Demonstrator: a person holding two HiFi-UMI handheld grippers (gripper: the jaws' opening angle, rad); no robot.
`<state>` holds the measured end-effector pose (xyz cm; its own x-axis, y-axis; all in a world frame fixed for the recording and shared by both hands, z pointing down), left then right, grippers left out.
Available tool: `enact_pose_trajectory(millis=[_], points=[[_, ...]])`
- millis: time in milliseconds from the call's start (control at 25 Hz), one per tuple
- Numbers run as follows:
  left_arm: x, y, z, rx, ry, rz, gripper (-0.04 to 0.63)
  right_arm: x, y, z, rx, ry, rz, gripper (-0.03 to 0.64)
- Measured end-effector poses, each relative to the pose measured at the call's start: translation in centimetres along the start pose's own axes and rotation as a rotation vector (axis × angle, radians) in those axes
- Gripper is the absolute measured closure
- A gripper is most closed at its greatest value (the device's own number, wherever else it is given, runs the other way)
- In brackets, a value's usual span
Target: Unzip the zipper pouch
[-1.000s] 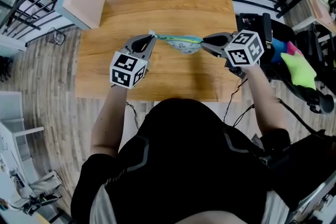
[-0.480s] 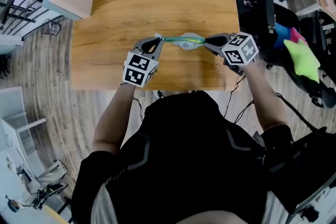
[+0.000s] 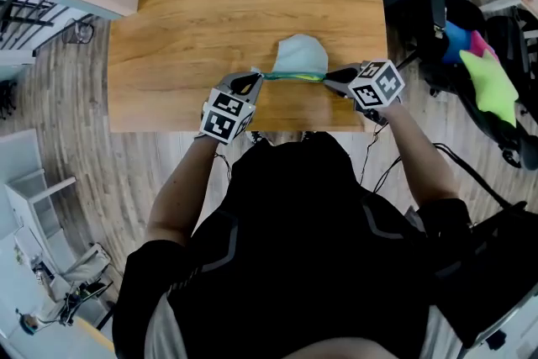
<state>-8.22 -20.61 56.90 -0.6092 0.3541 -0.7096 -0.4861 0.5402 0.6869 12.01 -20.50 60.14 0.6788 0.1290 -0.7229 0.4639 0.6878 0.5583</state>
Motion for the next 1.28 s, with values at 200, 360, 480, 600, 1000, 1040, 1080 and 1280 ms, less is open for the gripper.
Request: enact_pose_trajectory(millis=[200,360,480,600,1000,1040,1080,1280], points=[[-1.5,3.3,1.3,0.017,0.037,-0.100,0.566,-1.7,2.5,-0.1,-0.037,-0.031,-0.058,0.563],[-2.5,5.6,1.6,0.040,0.022,-0.142,0.566,-3.0,3.9,-0.2,-0.065,-0.049,-0.085,0.561],[-3.1,7.2,2.2,0.050,0.034,-0.182,0.566,-3.8,4.8,-0.1,-0.072,-0.052,-0.109,0.561],[-4.0,8.3,2.5,0.047,0.035,-0.212,0.566,-4.4,5.9,0.1,-0.082,-0.048,-0.137,0.561],[-6.0,7.9,1.0,0.032,0.003,-0.248,0.565,-5.7,5.8,1.7,-0.158,-0.004,-0.188,0.557],[-6.1,7.8,1.0,0.030,0.005,-0.253,0.565,-5.7,5.8,1.7,-0.167,-0.003,-0.188,0.557],[-6.1,7.8,0.9,0.024,0.005,-0.255,0.565,-5.8,5.9,1.8,-0.178,-0.004,-0.187,0.557],[-6.2,7.8,0.4,0.002,0.019,-0.233,0.563,-6.0,5.9,1.6,-0.198,-0.006,-0.168,0.549]])
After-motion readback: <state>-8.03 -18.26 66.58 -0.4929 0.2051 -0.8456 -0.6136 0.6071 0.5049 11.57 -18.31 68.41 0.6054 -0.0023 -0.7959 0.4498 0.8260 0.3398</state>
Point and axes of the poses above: the fingertips, and each gripper's own axes: x backward along the fingers, z to its right, y out of its underside, the point moved 4 cm from there along x, backward along the fingers, and after that the axes turned 5 degrees about y, right-handed, at the moved point
